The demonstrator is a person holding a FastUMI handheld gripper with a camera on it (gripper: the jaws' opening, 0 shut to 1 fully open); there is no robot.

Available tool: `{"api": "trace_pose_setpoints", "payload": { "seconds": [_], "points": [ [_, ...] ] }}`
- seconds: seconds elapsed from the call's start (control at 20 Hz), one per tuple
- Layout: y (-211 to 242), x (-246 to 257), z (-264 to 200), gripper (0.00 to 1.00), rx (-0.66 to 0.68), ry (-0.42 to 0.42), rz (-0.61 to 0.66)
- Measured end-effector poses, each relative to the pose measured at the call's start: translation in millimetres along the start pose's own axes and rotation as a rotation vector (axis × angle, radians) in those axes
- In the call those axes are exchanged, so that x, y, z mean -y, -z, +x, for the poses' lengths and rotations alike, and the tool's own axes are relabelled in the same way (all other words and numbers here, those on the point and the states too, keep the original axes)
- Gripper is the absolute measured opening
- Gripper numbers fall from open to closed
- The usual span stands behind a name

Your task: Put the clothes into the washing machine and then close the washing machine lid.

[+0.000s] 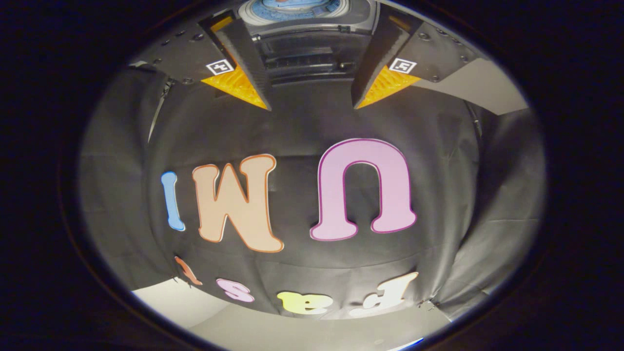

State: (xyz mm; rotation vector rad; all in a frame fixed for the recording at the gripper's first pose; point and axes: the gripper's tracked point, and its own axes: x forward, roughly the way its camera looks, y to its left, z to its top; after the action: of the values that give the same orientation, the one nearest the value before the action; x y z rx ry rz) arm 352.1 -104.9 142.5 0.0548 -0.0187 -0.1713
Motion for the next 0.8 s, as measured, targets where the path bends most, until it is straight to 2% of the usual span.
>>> {"api": "trace_pose_setpoints", "payload": {
  "seconds": [0.25, 0.5, 0.6, 0.8],
  "points": [
    [7.4, 10.7, 47.2, 0.99, -0.007, 0.018, -0.083],
    [44.3, 25.0, 84.8, 0.99, -0.103, 0.067, -0.053],
    [53.7, 26.4, 94.4, 0.99, -0.132, 0.066, -0.039],
    [91.7, 14.1, 106.2, 0.98, -0.240, -0.004, -0.071]
  ]
}}
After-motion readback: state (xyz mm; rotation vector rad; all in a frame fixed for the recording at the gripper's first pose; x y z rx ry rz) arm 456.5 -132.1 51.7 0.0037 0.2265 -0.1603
